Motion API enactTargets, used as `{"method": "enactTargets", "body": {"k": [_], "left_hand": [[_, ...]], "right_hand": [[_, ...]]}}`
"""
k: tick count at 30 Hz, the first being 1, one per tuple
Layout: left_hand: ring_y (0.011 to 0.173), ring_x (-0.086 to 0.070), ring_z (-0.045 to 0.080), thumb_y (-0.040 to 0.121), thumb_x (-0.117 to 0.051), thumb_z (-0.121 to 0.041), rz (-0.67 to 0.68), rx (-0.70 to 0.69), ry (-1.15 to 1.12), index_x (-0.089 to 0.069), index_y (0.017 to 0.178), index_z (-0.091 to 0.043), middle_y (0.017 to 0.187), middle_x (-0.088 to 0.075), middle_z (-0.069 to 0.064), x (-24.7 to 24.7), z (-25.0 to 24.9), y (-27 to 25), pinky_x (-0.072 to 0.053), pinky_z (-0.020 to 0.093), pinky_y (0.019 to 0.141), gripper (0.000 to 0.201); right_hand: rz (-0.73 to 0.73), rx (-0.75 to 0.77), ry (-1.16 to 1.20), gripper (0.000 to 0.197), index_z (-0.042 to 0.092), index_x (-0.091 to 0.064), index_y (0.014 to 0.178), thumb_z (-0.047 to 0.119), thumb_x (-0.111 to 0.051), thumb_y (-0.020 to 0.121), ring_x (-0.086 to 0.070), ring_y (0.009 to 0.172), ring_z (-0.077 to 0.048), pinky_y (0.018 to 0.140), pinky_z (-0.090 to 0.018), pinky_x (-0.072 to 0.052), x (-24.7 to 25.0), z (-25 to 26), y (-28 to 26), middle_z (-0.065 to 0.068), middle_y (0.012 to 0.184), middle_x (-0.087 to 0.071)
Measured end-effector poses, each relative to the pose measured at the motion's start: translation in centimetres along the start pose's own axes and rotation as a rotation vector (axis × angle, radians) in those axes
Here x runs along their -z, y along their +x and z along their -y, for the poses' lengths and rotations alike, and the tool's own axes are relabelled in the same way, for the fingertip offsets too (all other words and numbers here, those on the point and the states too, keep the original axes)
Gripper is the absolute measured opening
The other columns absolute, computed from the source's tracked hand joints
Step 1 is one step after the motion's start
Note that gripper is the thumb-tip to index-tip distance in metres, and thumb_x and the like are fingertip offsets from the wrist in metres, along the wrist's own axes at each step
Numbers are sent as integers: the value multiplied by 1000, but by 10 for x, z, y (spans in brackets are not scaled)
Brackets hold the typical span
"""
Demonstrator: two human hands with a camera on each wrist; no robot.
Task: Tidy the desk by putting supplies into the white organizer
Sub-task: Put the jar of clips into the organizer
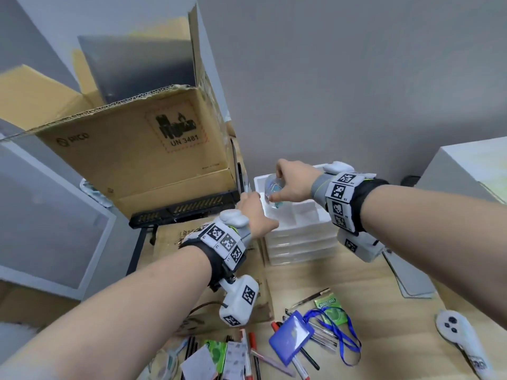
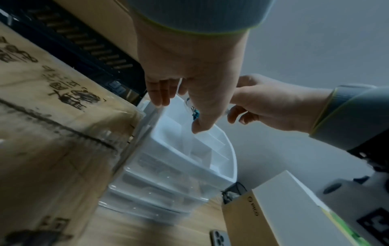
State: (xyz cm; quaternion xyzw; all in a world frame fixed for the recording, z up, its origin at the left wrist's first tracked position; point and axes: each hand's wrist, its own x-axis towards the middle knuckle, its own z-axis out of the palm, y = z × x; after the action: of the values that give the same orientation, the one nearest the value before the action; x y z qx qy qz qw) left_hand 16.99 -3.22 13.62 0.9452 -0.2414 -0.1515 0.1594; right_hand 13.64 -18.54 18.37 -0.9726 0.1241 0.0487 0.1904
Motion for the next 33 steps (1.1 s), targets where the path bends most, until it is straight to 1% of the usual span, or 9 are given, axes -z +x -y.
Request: {"method": "enactTargets", "body": {"k": [4, 9, 13, 16, 19, 22, 25, 30, 33], "left_hand": [[101, -52, 27, 71, -68, -26, 34, -111, 30, -46, 100, -18, 116, -45, 6, -18, 15, 4, -48, 37, 83, 37], [97, -50, 27, 72, -66, -27, 3, -133, 52, -44, 88, -19, 115, -45, 8, -26, 19, 10, -48, 38, 82, 28], [95, -46, 27, 76, -64, -28, -9, -113, 118, -47, 81, -14, 102, -39, 6, -25, 13, 12, -47, 39, 79, 23], [93, -44, 26, 77, -61, -30, -15, -110, 167, -52, 81, -13, 97, -36, 4, -24, 8, 13, -47, 40, 78, 19], [93, -45, 26, 76, -60, -31, -26, -87, 191, -53, 80, -13, 100, -39, 5, -26, 3, 13, -49, 41, 77, 20], [98, -46, 28, 79, -59, -31, -34, -62, 194, -53, 85, -14, 105, -40, 7, -28, -1, 9, -47, 39, 78, 19], [104, -47, 30, 81, -58, -34, -67, -57, 190, -62, 104, -15, 114, -45, 10, -31, -2, 8, -43, 37, 82, 29], [107, -45, 29, 77, -56, -38, -68, -11, 296, -62, 107, -17, 115, -47, 8, -34, -9, 1, -44, 38, 89, 37], [111, -42, 28, 77, -59, -38, -117, -1, 336, -61, 105, -18, 118, -47, 8, -37, -19, -12, -43, 37, 93, 35]], "right_hand": [[-2, 35, -24, 46, 12, -48, 107, 41, -70, 79, -58, 81, -27, 64, -32, -41, -25, -4, 15, -4, 95, -62], [-2, 31, -105, 42, 10, -52, 105, 43, -64, 82, -60, 83, -28, 69, -34, -47, -53, -12, 30, -7, 100, -64], [26, 8, -151, 40, 9, -56, 116, 28, -70, 83, -62, 92, -36, 79, -37, -51, -61, -16, 34, -13, 124, -48], [5, 13, -124, 30, 13, -62, 113, 15, -67, 84, -63, 87, -38, 81, -41, -53, -63, -20, 34, -13, 126, -42], [-25, 58, -117, 24, 16, -69, 107, 9, -63, 85, -62, 87, -37, 74, -35, -49, -64, -24, 30, -10, 120, -47], [-41, 133, -179, 17, 17, -74, 97, 19, -59, 88, -64, 90, -33, 69, -32, -47, -68, -22, 19, -6, 106, -62], [-20, 122, -236, 24, 15, -72, 88, 28, -52, 87, -64, 83, -33, 62, -31, -46, -74, -22, 10, -7, 98, -64], [17, 68, -172, 46, 24, -63, 126, 20, -52, 82, -62, 109, -29, 74, -30, -45, -79, -30, -8, -5, 125, -62], [-34, 92, -84, 40, 19, -65, 121, 19, -53, 83, -62, 108, -30, 82, -34, -50, -77, -36, -23, -6, 118, -66]]}}
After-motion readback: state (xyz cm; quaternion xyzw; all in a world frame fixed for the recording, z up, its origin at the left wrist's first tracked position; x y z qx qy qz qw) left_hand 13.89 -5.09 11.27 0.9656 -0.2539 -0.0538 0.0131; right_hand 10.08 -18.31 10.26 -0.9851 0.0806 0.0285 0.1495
